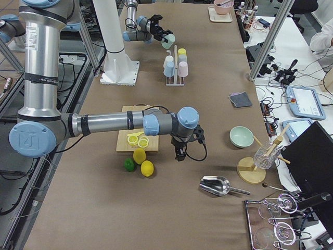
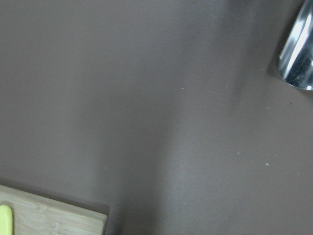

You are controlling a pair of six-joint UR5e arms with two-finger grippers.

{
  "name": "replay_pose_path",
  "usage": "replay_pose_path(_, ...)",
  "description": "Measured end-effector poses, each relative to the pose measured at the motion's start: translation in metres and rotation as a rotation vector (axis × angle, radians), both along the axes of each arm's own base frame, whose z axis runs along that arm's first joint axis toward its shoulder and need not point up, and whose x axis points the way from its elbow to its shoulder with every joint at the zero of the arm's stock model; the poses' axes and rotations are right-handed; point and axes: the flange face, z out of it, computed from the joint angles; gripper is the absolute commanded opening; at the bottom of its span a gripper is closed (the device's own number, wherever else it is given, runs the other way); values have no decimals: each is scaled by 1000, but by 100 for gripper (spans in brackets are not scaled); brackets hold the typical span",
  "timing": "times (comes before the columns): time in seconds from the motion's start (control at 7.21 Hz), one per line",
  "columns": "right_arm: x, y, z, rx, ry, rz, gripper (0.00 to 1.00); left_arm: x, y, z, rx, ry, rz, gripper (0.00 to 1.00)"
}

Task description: Place cup on cup holder

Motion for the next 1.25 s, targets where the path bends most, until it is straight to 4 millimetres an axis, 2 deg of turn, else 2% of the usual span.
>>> replay_pose_path(0.28, 20, 15, 18, -20, 44, 39, 95, 12, -1, 2, -3, -11, 1, 0)
replay_pose_path(0.42, 25, 22, 26, -31, 75, 59, 98, 17, -2, 2, -4, -15, 2, 0)
replay_pose_path(0.69, 33, 33, 35, -50, 150, 96, 99, 23, -3, 1, -3, -20, 1, 0)
replay_pose_path(1.25, 38, 33, 29, 52, 191, 133, 99, 21, -11, 7, -2, -19, -14, 0)
